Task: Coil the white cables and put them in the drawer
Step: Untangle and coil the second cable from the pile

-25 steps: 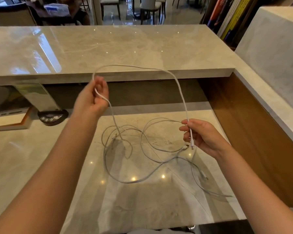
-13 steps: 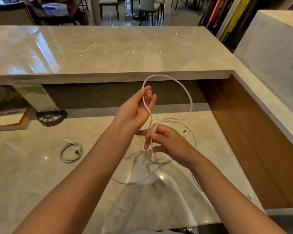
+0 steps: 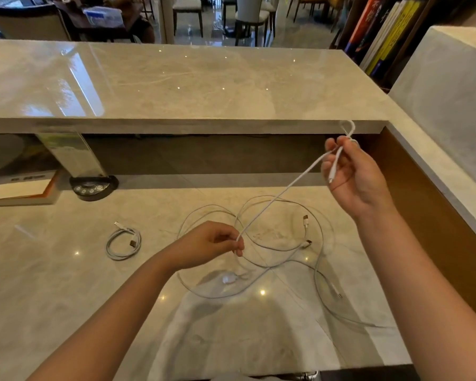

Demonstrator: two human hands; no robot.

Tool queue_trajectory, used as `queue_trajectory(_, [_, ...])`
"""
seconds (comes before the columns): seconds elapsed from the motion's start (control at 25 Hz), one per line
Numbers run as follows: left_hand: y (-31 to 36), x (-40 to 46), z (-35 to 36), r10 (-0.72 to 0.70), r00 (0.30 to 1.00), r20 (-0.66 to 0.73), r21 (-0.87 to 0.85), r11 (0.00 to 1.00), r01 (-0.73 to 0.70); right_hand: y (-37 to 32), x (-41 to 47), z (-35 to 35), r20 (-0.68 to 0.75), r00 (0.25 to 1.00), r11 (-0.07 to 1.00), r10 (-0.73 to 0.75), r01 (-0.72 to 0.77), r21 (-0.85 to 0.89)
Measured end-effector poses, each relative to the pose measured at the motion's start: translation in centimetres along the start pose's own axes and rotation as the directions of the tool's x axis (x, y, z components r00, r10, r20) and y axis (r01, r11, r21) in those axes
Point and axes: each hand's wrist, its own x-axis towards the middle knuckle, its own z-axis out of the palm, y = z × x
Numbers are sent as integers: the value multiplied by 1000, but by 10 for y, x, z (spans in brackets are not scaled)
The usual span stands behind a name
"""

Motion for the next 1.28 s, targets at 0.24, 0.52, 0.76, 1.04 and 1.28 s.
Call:
queue_trajectory(0.24, [9,-2,-7,-238,955,-179,-718,695,39,36,15,-36,-283,917,942,281,-320,-103])
queue_trajectory(0.52, [30,11,-14,-391,910,-138,-971,-129,-203,85,-13,-49,-204,977,-13,57,-204,-979])
queue_trajectory(0.76, [41,13,-13,-427,893,-142,-963,-151,-225,112,-60,-7,307,877,539,369,67,-840])
queue_trajectory(1.04, [16,1,-21,135,773,-620,190,982,-20,68,-50,6,330,867,692,373,-23,-722])
queue_trajectory(1.28, [17,-2,-20,-17,972,-236,-113,994,-10,35,-13,-6,102,992,856,76,-13,-516])
